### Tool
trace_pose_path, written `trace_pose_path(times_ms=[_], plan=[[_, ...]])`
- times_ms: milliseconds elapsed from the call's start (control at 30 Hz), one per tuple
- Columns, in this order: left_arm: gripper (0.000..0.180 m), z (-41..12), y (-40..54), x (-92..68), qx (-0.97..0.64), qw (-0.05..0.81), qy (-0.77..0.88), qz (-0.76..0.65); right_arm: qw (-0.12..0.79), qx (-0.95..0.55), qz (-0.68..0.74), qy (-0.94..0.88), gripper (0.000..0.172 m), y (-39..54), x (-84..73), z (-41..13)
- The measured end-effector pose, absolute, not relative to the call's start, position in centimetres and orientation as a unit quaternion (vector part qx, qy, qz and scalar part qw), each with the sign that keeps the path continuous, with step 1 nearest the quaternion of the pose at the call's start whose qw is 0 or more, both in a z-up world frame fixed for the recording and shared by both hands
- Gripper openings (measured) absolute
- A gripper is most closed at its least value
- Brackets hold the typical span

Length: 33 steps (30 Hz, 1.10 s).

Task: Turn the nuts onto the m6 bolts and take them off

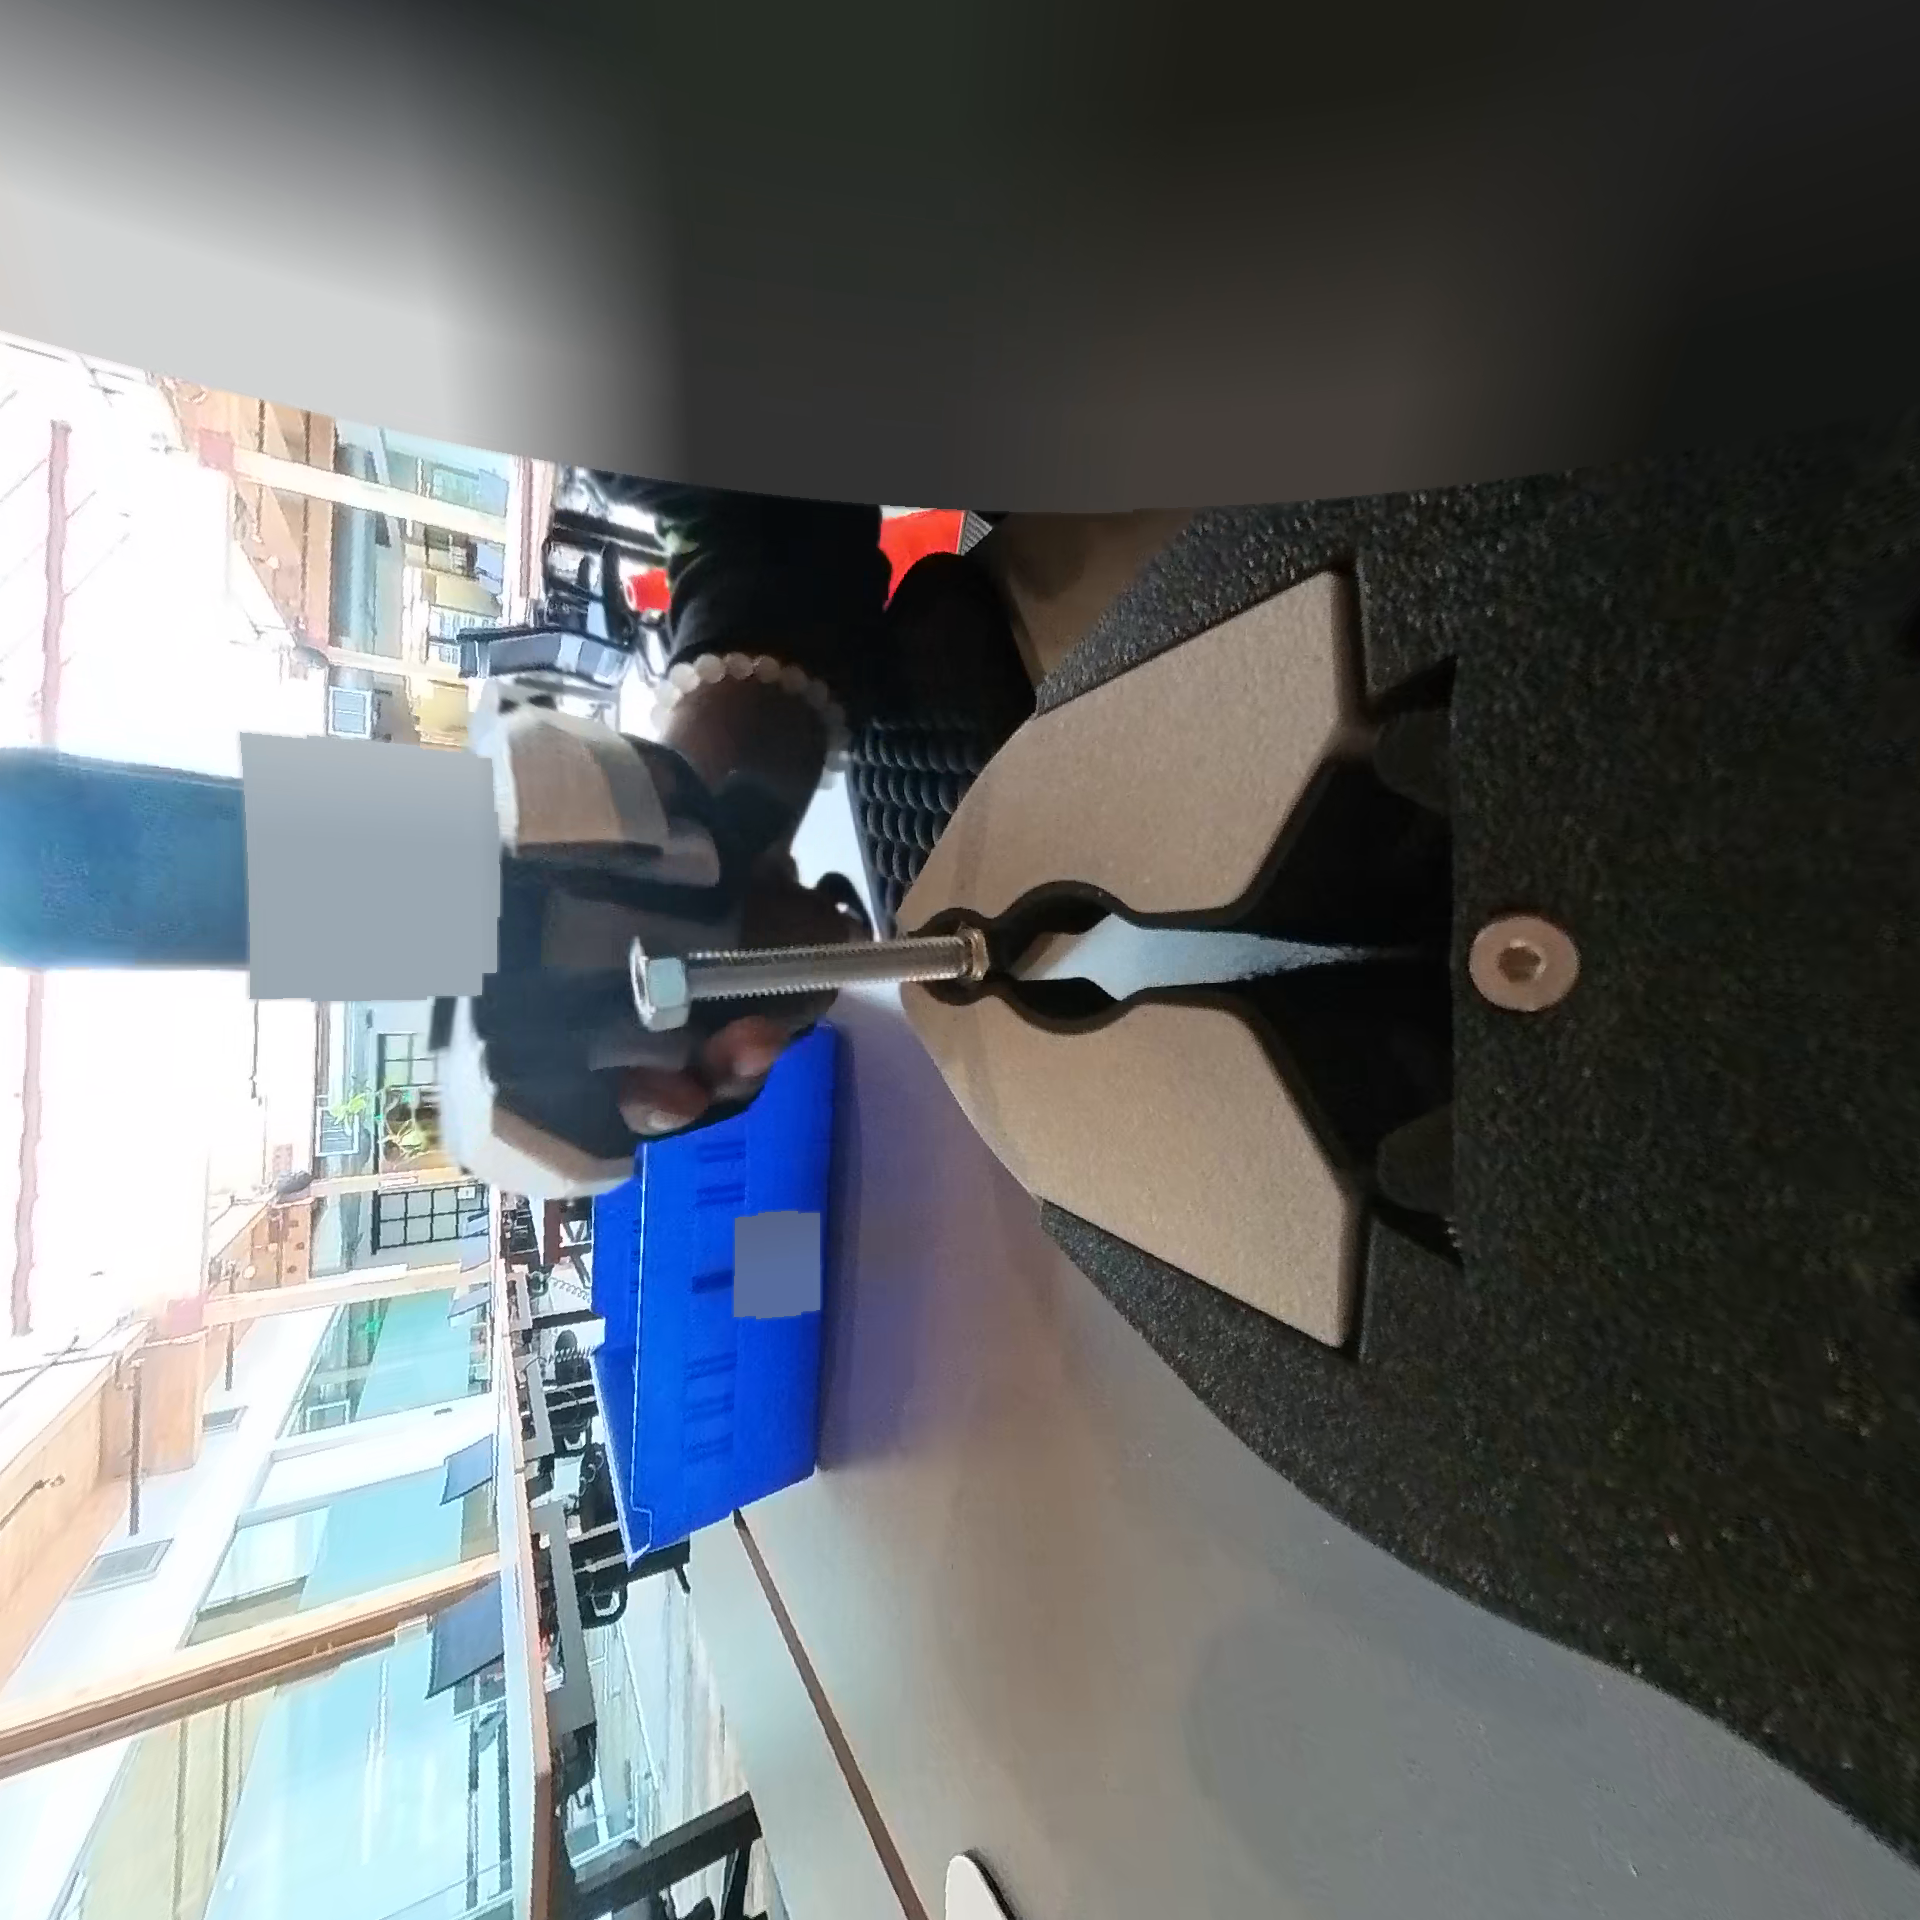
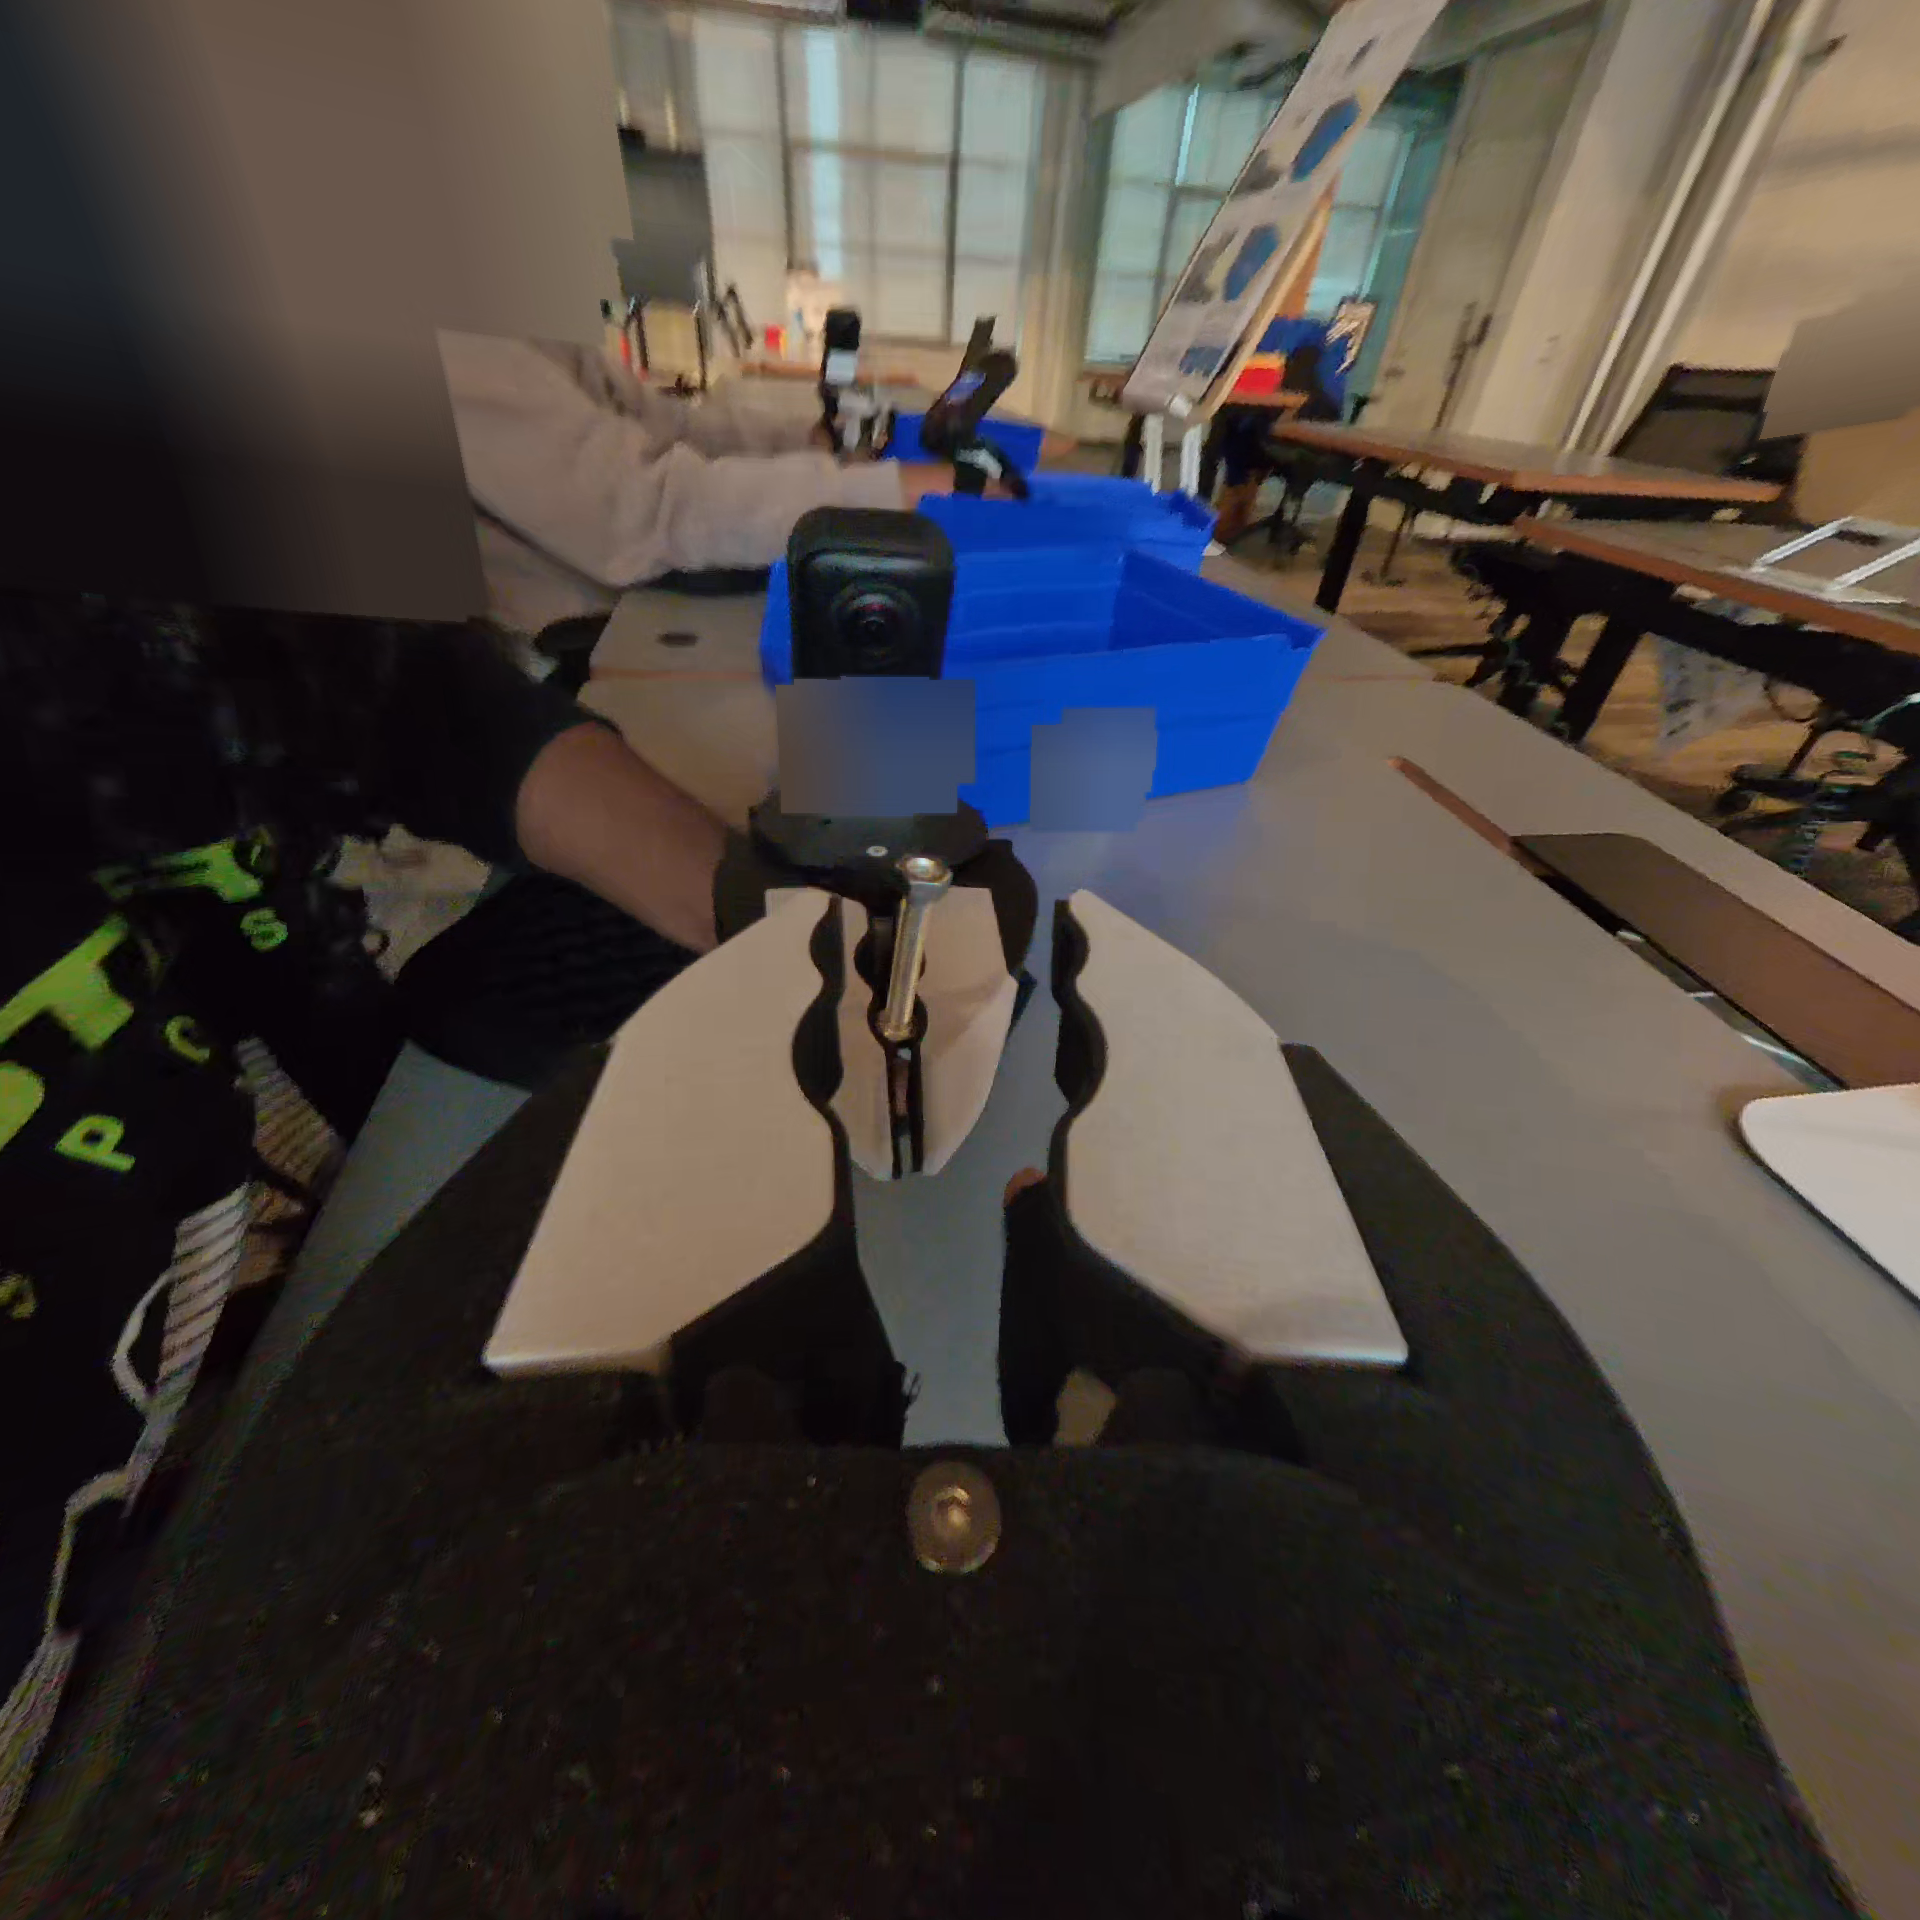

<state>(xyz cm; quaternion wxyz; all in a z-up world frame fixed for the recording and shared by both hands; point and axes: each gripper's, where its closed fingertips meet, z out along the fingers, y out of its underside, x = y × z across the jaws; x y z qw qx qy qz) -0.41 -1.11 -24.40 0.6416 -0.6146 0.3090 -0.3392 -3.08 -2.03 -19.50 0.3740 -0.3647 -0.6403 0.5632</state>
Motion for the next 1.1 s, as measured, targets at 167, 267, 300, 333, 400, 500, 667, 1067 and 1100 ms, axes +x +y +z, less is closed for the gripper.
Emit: trace_pose_path(times_ms=[167,267,300,333,400,500,667,1067,1100], plan=[[0.003,-24.6,-1.1,-0.2,-0.619,0.636,0.314,-0.337,0.247,-0.362,0.435,-0.787,0.036,-2.1,-2.7,-19.2],[0.003,-24.6,-1.0,-0.3,-0.621,0.636,0.311,-0.336,0.167,-0.352,0.356,-0.849,0.028,-2.5,-2.9,-17.7],[0.003,-24.6,-1.0,-0.3,-0.621,0.636,0.311,-0.336,0.150,-0.350,0.328,-0.865,0.025,-2.6,-3.1,-17.4],[0.003,-24.6,-1.0,-0.3,-0.622,0.636,0.310,-0.335,0.128,-0.344,0.297,-0.881,0.025,-2.7,-3.1,-17.4],[0.003,-24.6,-0.9,-0.3,-0.622,0.637,0.308,-0.336,0.099,-0.338,0.237,-0.906,0.025,-2.6,-3.2,-17.8],[0.003,-24.6,-0.9,-0.3,-0.622,0.636,0.309,-0.336,0.073,-0.320,0.181,-0.927,0.026,-2.6,-3.2,-18.8],[0.003,-24.6,-1.0,-0.3,-0.622,0.636,0.310,-0.337,0.059,-0.311,0.159,-0.935,0.023,-2.8,-3.6,-19.8],[0.003,-24.6,-1.1,-0.3,-0.620,0.631,0.313,-0.346,0.077,-0.273,0.160,-0.945,0.010,-3.0,-3.9,-19.9],[0.003,-24.6,-1.1,-0.3,-0.620,0.631,0.313,-0.346,0.083,-0.270,0.161,-0.946,0.010,-2.9,-4.0,-19.5]])
